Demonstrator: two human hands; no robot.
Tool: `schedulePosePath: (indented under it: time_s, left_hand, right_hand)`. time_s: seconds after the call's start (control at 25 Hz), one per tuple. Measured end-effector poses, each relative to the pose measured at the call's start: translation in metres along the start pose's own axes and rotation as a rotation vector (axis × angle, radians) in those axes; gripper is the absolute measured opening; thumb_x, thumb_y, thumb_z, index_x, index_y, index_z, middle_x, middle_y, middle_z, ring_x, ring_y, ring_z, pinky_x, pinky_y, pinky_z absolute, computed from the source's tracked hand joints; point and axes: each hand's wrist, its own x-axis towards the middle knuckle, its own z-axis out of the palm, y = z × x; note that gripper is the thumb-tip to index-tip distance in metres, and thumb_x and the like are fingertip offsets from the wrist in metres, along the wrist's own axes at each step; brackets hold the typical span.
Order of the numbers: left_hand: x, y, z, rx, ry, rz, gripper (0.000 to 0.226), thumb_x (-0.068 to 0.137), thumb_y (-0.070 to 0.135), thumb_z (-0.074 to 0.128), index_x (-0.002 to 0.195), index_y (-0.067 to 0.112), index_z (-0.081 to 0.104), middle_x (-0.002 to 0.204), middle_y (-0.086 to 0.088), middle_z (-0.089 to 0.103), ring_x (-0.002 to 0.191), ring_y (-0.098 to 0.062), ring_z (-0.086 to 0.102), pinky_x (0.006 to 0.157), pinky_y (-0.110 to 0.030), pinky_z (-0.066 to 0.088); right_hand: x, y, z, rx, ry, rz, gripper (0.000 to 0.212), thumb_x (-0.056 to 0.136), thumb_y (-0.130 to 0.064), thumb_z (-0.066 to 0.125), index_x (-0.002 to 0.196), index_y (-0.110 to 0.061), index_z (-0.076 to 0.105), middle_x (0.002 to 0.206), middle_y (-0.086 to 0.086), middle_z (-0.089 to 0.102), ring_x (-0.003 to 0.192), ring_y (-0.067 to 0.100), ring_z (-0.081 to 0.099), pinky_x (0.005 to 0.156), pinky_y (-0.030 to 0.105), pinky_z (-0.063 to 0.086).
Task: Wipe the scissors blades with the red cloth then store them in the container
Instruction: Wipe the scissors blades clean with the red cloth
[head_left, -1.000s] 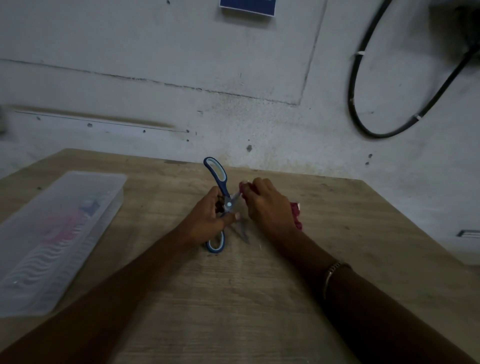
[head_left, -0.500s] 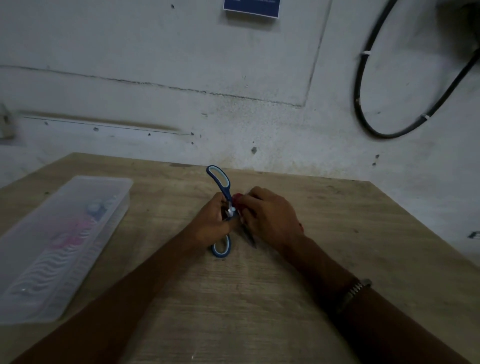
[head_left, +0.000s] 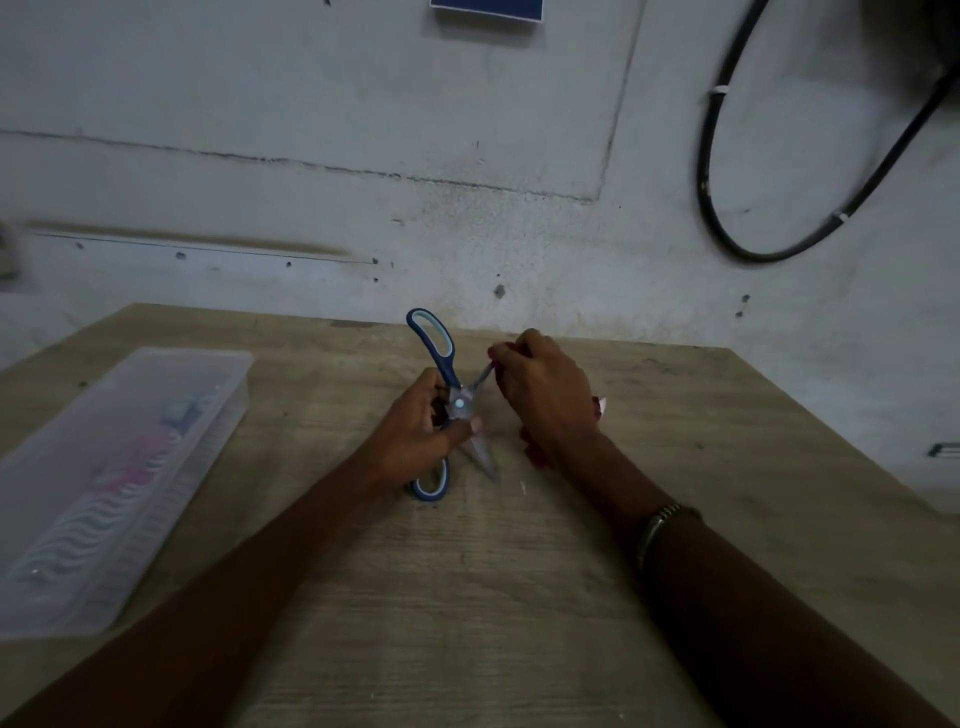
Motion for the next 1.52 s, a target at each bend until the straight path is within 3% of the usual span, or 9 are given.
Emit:
schedulePosePath:
  time_s: [0.16,0.36,0.56,0.68,0.84,0.92,1.08,1.28,1.52]
  left_hand:
    - [0.001,-0.002,0.001,0.012,-0.01,-0.023,0.039,0.09,0.019,0.076,0.122,0.016,0.054,0.114,0.006,0.068,0.102,-0.007,0.067,0.083,-0.024,0.056]
    - [0.002,-0.005,-0.001,-0.02,0.012,-0.02,0.038,0.091,0.004,0.073,0.123,0.007,0.054,0.109,-0.005,0.068,0.088,-0.003,0.067,0.075,-0.014,0.055]
    - [0.004,-0.008,-0.001,-0.066,-0.007,-0.001,0.038,0.09,0.009,0.075,0.122,0.01,0.054,0.111,-0.003,0.069,0.092,0.0,0.069,0.081,-0.019,0.057]
    - [0.002,-0.004,-0.001,-0.063,-0.013,-0.036,0.04,0.088,0.015,0.078,0.121,0.015,0.055,0.113,0.001,0.069,0.101,-0.01,0.067,0.087,-0.027,0.057]
    - [0.004,-0.003,0.0,-0.042,0.007,-0.07,0.041,0.087,0.017,0.079,0.122,0.015,0.056,0.113,0.003,0.069,0.1,-0.008,0.067,0.083,-0.023,0.056]
    - [0.005,-0.004,-0.001,-0.061,0.002,-0.072,0.042,0.087,0.015,0.079,0.122,0.013,0.057,0.113,-0.001,0.07,0.101,-0.012,0.069,0.082,-0.024,0.057]
    - [0.006,-0.009,-0.003,-0.036,0.021,-0.027,0.038,0.087,0.011,0.079,0.12,0.013,0.059,0.11,-0.004,0.072,0.103,-0.019,0.07,0.088,-0.032,0.058]
    - [0.005,-0.009,-0.001,0.015,0.02,0.059,0.035,0.086,0.022,0.081,0.114,0.023,0.059,0.107,0.005,0.071,0.099,-0.01,0.068,0.089,-0.031,0.056]
    - [0.005,-0.011,0.0,0.069,0.03,0.091,0.027,0.086,0.027,0.08,0.102,0.021,0.059,0.097,0.002,0.071,0.088,-0.016,0.067,0.083,-0.042,0.055]
  right_hand:
    - [-0.013,0.004,-0.017,0.114,0.084,0.137,0.03,0.096,-0.017,0.066,0.125,-0.013,0.07,0.104,0.007,0.065,0.082,0.017,0.059,0.064,0.024,0.041]
    - [-0.026,-0.027,-0.019,0.207,-0.047,-0.182,0.031,0.093,-0.02,0.065,0.124,-0.02,0.07,0.103,0.003,0.066,0.082,0.015,0.056,0.063,0.024,0.038]
    - [-0.022,-0.01,-0.003,0.078,0.02,-0.208,0.025,0.09,-0.023,0.072,0.114,-0.017,0.074,0.097,0.002,0.063,0.08,0.017,0.056,0.06,0.026,0.039]
    - [-0.007,0.003,0.007,-0.016,0.03,-0.081,0.027,0.094,-0.019,0.069,0.121,-0.013,0.07,0.096,0.005,0.06,0.079,0.02,0.056,0.056,0.029,0.042]
    - [-0.009,0.012,-0.008,0.044,0.153,0.159,0.023,0.094,-0.019,0.069,0.117,-0.014,0.073,0.09,0.003,0.06,0.071,0.015,0.052,0.058,0.025,0.032]
    - [-0.019,-0.002,-0.017,0.111,0.178,0.058,0.027,0.094,-0.021,0.07,0.12,-0.018,0.072,0.092,0.001,0.062,0.071,0.009,0.047,0.057,0.023,0.033]
    - [-0.024,-0.014,-0.017,0.106,-0.046,-0.292,0.031,0.091,-0.029,0.067,0.121,-0.024,0.073,0.104,0.001,0.065,0.086,0.015,0.058,0.063,0.023,0.036]
    - [-0.023,-0.01,-0.01,-0.04,0.009,-0.228,0.038,0.083,-0.026,0.079,0.121,-0.023,0.072,0.108,0.004,0.062,0.091,0.019,0.057,0.057,0.025,0.039]
    - [-0.017,-0.006,-0.018,0.026,0.148,0.092,0.032,0.091,-0.017,0.073,0.123,-0.018,0.07,0.105,0.004,0.062,0.087,0.017,0.056,0.059,0.025,0.04]
